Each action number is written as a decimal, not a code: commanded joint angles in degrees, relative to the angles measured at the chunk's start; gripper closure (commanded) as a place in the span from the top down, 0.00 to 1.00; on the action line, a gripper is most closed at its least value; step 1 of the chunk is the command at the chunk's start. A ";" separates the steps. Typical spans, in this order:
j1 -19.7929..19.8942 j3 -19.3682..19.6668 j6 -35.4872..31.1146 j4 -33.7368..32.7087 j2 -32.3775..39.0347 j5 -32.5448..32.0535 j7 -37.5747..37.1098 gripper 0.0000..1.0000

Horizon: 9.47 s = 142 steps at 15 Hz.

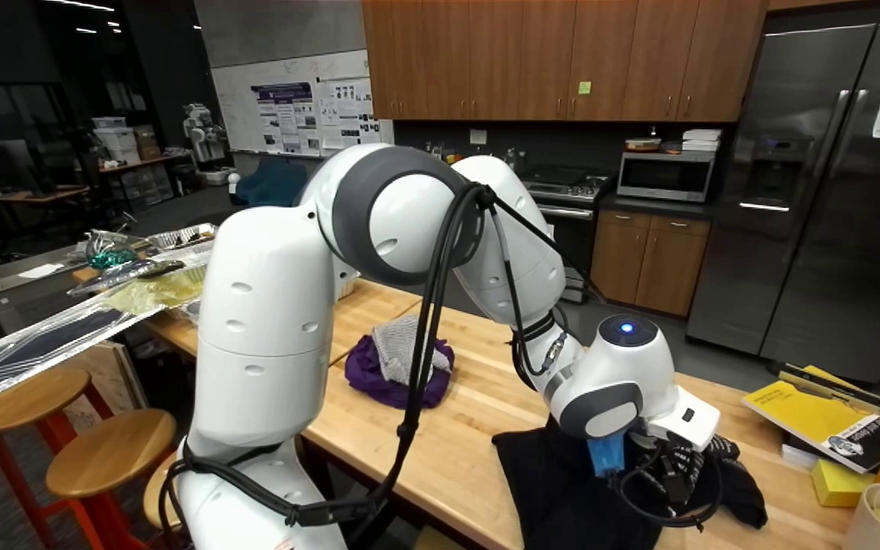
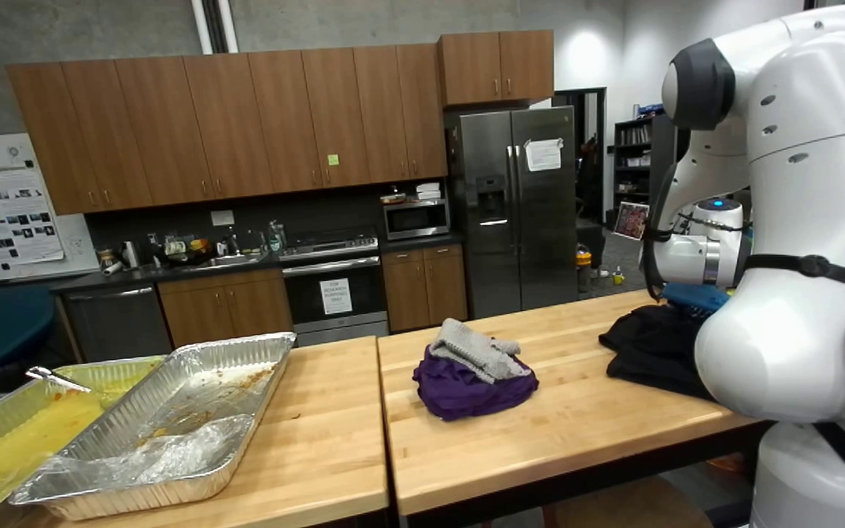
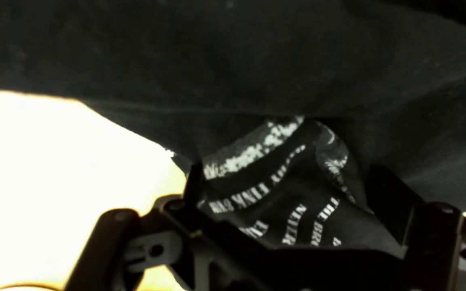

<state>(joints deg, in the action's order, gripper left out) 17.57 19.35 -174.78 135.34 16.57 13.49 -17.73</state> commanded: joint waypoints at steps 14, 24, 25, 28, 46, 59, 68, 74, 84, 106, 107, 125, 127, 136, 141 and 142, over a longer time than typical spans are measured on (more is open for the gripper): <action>5.67 -14.45 0.70 -1.81 -6.73 10.39 7.30 1.00; 8.98 -18.14 5.18 6.77 -21.46 21.78 19.60 1.00; 8.86 -17.79 7.66 7.71 -23.28 22.42 20.25 1.00; 8.58 -16.71 14.76 10.41 -28.22 23.12 21.48 1.00; -1.09 -4.72 14.63 12.32 -25.99 13.40 5.71 1.00; 0.33 -2.48 22.42 0.02 -10.90 4.95 -34.30 1.00; 0.30 -2.14 35.17 -9.10 -4.36 11.71 -41.09 1.00; -0.49 -3.35 38.26 -13.22 -0.04 14.10 -41.24 1.00; -4.24 -4.28 38.55 -15.74 7.04 8.46 -41.69 1.00; -5.40 -4.57 34.53 -14.70 3.02 4.67 -35.92 0.06; -5.51 -4.50 33.52 -14.15 1.87 4.32 -34.76 0.06; -8.52 -8.80 22.08 -10.13 -19.48 -3.06 -18.80 0.06; -9.11 -10.13 21.15 -8.85 -21.39 -3.57 -17.43 0.06; -11.09 -15.03 17.91 -0.93 -31.51 -2.30 -7.61 0.06; -14.18 -24.98 17.17 -14.78 -21.00 -10.36 -16.85 0.06; -14.69 -26.26 17.07 -16.83 -19.46 -12.12 -17.84 0.06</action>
<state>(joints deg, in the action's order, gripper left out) 3.97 -3.88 -157.20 125.32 -7.44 5.63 -32.23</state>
